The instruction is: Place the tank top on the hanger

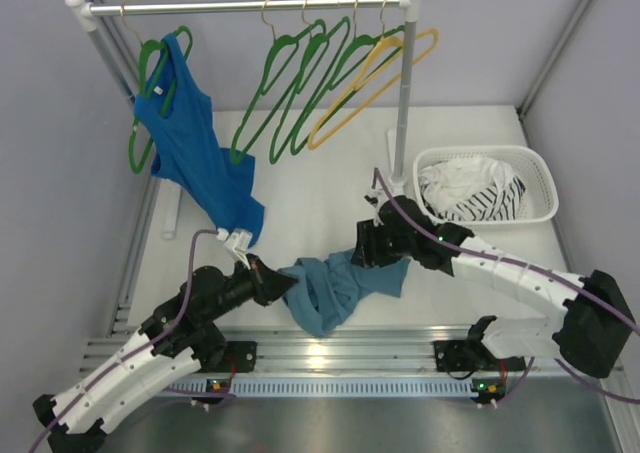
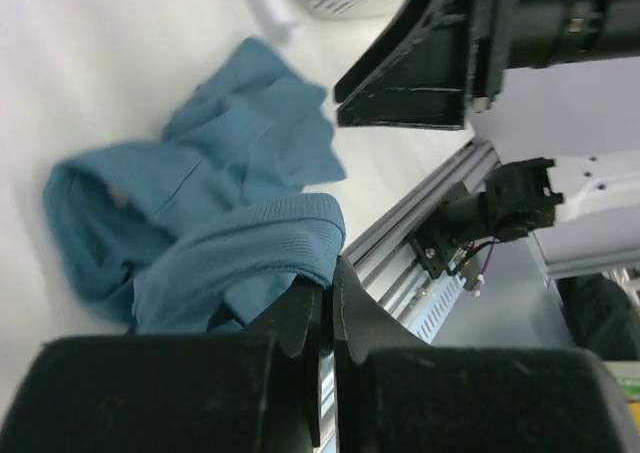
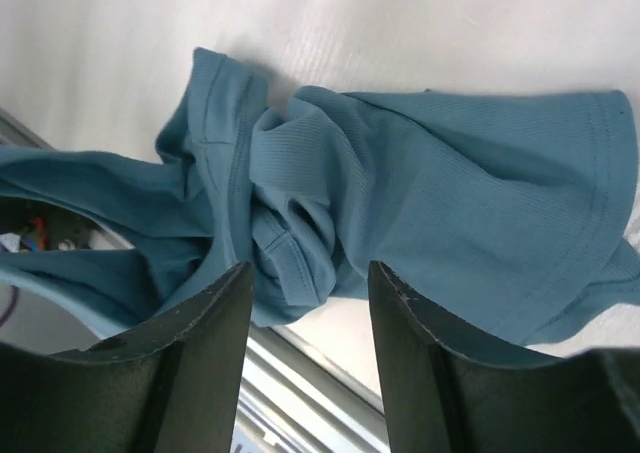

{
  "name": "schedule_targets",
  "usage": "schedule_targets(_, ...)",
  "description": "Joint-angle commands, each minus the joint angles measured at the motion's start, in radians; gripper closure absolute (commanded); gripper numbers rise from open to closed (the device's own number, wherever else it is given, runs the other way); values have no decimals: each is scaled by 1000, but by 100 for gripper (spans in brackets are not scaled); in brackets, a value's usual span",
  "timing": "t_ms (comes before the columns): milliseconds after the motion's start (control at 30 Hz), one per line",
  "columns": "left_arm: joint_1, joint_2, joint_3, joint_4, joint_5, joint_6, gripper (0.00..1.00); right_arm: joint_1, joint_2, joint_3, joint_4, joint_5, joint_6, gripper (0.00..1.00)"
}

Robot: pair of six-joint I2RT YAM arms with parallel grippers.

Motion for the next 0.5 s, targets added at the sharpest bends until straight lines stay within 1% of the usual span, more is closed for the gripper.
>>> schedule_targets(0,-4,-51,-57,-205,-122,-253,100,54,90,76,124,75,-75,50)
schedule_targets(100,-4,-76,-83,-308,-146,-346,100,105,171,132,134,121,-115,48)
schedule_targets(133,-4,-76,-83,-335,-174,-372,100,117,187,158,136,144,-137,47)
schedule_targets(167,-2,-77,-80,-384,-188,-379,100,145,216,170,138,160,-143,46)
schedule_targets(267,-2,-80,-60,-463,-249,-397,100,201,268,218,135,190,-161,46)
schedule_targets(467,-2,-88,-69,-455,-260,-416,100,240,359,256,118,217,-129,47)
